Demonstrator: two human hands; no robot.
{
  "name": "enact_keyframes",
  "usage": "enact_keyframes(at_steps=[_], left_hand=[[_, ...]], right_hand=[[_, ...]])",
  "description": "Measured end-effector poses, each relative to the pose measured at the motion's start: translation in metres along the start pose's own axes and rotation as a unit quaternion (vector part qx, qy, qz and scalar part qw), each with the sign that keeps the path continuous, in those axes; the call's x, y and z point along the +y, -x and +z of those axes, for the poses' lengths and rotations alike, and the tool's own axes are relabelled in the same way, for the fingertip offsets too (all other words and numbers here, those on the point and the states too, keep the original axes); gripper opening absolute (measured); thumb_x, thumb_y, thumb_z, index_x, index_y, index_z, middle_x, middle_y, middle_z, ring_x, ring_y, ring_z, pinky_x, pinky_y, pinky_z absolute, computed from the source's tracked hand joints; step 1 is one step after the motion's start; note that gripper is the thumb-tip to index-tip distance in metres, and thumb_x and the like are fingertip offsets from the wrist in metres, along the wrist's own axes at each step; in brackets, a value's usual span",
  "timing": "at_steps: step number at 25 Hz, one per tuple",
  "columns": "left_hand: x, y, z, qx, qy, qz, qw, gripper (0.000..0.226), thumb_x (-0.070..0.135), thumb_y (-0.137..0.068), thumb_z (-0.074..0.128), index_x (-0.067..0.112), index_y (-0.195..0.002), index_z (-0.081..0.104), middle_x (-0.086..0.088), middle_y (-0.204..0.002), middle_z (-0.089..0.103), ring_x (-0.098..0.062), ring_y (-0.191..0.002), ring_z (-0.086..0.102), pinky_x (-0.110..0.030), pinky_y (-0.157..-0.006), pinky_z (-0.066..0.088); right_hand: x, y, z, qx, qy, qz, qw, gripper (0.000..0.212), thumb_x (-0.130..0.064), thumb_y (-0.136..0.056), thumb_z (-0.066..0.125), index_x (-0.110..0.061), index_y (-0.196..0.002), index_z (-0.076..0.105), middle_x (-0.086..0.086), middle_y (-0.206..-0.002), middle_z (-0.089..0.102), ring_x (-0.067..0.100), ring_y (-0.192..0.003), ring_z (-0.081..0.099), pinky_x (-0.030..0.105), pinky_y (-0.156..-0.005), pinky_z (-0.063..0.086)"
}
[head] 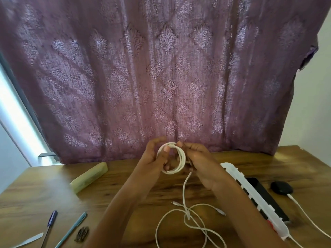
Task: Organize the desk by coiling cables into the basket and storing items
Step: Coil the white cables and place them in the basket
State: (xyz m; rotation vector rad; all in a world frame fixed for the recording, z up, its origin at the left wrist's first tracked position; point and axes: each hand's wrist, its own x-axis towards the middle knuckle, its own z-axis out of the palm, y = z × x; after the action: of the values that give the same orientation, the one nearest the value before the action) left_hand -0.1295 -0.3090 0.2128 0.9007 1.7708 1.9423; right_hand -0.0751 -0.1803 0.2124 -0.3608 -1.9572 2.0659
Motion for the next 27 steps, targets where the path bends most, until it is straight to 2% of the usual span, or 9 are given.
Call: enact_keyframes(at_steps=[4,8,11,14,16,19,22,24,27], left_hand=[[-0.002,-0.001,-0.001,0.077,-0.213,0.087,0.970,0.024,0.024,-0.097,0.040,0.031,-0.088,0.060,0.018,-0.054,0.056,0.004,-0.052,0.049,-0.011,-0.053,0.038],[0.000,0.000,0.007,0.141,-0.221,0.070,0.963,0.028,0.020,-0.097,0.040,0.027,-0.071,0.050,0.010,-0.054,0.051,0.007,-0.046,0.048,-0.010,-0.046,0.036],[-0.005,-0.001,0.011,0.142,-0.208,0.050,0.967,0.027,0.020,-0.097,0.040,0.022,-0.071,0.045,0.006,-0.059,0.051,0.003,-0.047,0.046,-0.014,-0.046,0.035],[-0.005,-0.002,0.016,0.143,-0.198,0.041,0.969,0.022,0.021,-0.097,0.040,0.017,-0.076,0.042,0.004,-0.067,0.055,-0.002,-0.055,0.049,-0.015,-0.049,0.038],[-0.001,-0.001,0.017,0.147,-0.202,0.047,0.967,0.019,0.021,-0.097,0.040,0.013,-0.080,0.040,0.004,-0.068,0.055,-0.004,-0.057,0.050,-0.012,-0.048,0.040],[0.003,-0.002,0.016,0.152,-0.219,0.067,0.961,0.015,0.019,-0.097,0.040,0.011,-0.085,0.037,0.004,-0.068,0.055,-0.006,-0.058,0.052,-0.014,-0.049,0.040],[0.004,-0.004,0.012,0.140,-0.210,0.076,0.965,0.009,0.016,-0.097,0.041,0.009,-0.093,0.039,0.004,-0.069,0.056,0.000,-0.055,0.056,-0.014,-0.049,0.042],[0.002,-0.004,0.011,0.119,-0.242,0.080,0.960,0.008,0.017,-0.097,0.040,0.014,-0.090,0.042,0.007,-0.069,0.057,0.002,-0.056,0.057,-0.010,-0.049,0.042],[-0.005,-0.005,0.008,0.104,-0.261,0.072,0.957,0.013,0.021,-0.097,0.040,0.013,-0.089,0.047,0.007,-0.069,0.057,0.000,-0.057,0.055,-0.012,-0.052,0.042]], right_hand=[[0.002,0.001,-0.001,-0.014,-0.027,0.004,1.000,0.018,-0.024,-0.090,0.056,-0.021,-0.077,0.068,-0.009,-0.056,0.060,0.004,-0.049,0.047,0.018,-0.046,0.031],[0.010,-0.004,-0.002,0.103,0.141,-0.139,0.975,0.010,-0.019,-0.084,0.066,-0.024,-0.076,0.067,-0.005,-0.078,0.066,0.008,-0.073,0.060,0.019,-0.067,0.045],[0.017,-0.003,-0.002,0.163,0.243,-0.217,0.931,0.003,-0.020,-0.080,0.073,-0.021,-0.082,0.074,-0.005,-0.079,0.069,0.006,-0.072,0.062,0.017,-0.066,0.048],[0.020,0.002,0.000,0.109,0.167,-0.148,0.969,0.009,-0.017,-0.084,0.068,-0.014,-0.088,0.076,-0.002,-0.077,0.074,0.005,-0.070,0.068,0.018,-0.065,0.051],[0.019,0.002,0.003,0.067,0.051,-0.054,0.995,0.019,-0.017,-0.090,0.058,-0.009,-0.094,0.074,0.006,-0.086,0.074,0.017,-0.083,0.070,0.031,-0.077,0.056],[0.010,0.007,0.003,0.013,-0.170,0.046,0.984,0.036,-0.026,-0.093,0.046,0.002,-0.102,0.066,0.013,-0.090,0.071,0.021,-0.078,0.068,0.033,-0.072,0.057],[0.007,0.014,0.003,0.007,-0.036,0.007,0.999,0.024,-0.024,-0.084,0.064,-0.003,-0.092,0.072,0.016,-0.089,0.073,0.029,-0.088,0.069,0.040,-0.084,0.056],[0.004,0.019,0.003,0.025,0.036,-0.015,0.999,0.010,-0.012,-0.082,0.066,-0.006,-0.086,0.073,0.013,-0.086,0.074,0.025,-0.085,0.069,0.032,-0.083,0.054],[0.007,0.016,0.000,0.020,0.040,-0.004,0.999,0.011,-0.005,-0.084,0.062,-0.006,-0.089,0.072,0.013,-0.088,0.073,0.023,-0.085,0.069,0.028,-0.082,0.053]])
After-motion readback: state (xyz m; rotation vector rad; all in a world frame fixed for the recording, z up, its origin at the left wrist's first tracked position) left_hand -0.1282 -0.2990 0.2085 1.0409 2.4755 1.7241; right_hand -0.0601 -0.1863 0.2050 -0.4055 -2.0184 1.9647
